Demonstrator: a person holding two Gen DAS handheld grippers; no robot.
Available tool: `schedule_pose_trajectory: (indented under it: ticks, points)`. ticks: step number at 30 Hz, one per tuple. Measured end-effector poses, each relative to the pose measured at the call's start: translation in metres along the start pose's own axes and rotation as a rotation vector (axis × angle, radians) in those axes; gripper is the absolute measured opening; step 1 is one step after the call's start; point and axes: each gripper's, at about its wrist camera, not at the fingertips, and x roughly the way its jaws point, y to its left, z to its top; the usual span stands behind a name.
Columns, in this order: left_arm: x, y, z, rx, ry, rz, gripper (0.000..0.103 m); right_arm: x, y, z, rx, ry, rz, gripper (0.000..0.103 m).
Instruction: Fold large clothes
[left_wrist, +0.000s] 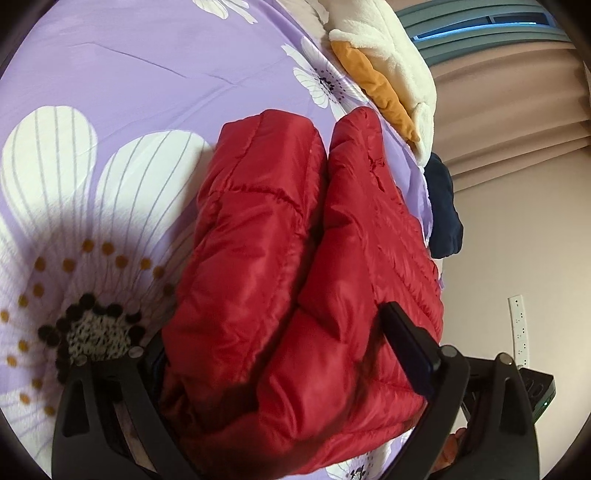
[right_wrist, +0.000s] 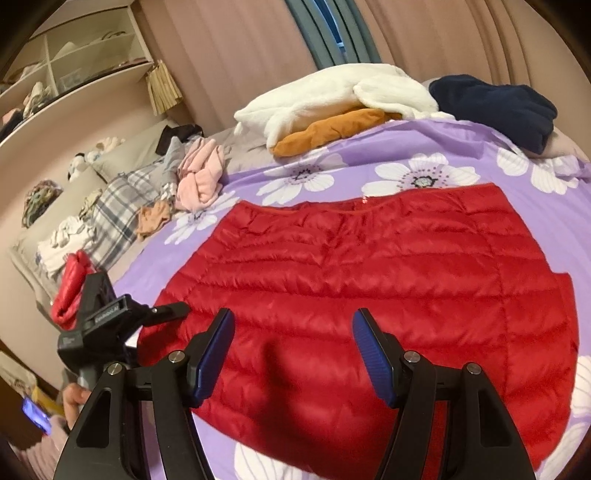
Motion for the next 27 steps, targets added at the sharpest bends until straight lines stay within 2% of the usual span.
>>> schedule_pose_trajectory:
  ticks: [4, 7, 10, 11, 15, 16, 21, 27]
  points:
    - [0.001, 0.0, 0.003, -0.001, -0.001, -0.005, 0.096, 0.007, 0.002, 0.01, -0.002, -0.013, 0.001, 0.067]
    - [0.002, -0.003, 0.002, 0.012, -0.018, 0.019, 0.093, 0.015, 0.004, 0.012, -0.016, -0.014, -0.033, 0.066]
    - [0.001, -0.005, 0.001, 0.028, -0.038, 0.046, 0.087, 0.029, 0.007, 0.01, -0.028, 0.007, -0.072, 0.053]
    - [0.0, -0.005, 0.001, 0.032, -0.043, 0.048, 0.081, 0.034, 0.008, 0.008, -0.036, 0.014, -0.09, 0.046]
    - [-0.003, -0.008, 0.001, 0.055, -0.054, 0.067, 0.063, 0.049, 0.009, 0.0, -0.054, 0.028, -0.125, 0.038]
    - [-0.003, -0.009, 0.001, 0.062, -0.057, 0.07, 0.061, 0.055, 0.007, -0.003, -0.046, 0.038, -0.135, 0.035]
    - [-0.009, -0.03, -0.003, 0.158, -0.09, 0.121, 0.048, 0.069, 0.001, -0.013, -0.041, 0.052, -0.156, 0.031]
    - [-0.017, -0.065, -0.012, 0.3, -0.143, 0.174, 0.045, 0.073, -0.004, -0.017, -0.021, 0.056, -0.143, 0.03]
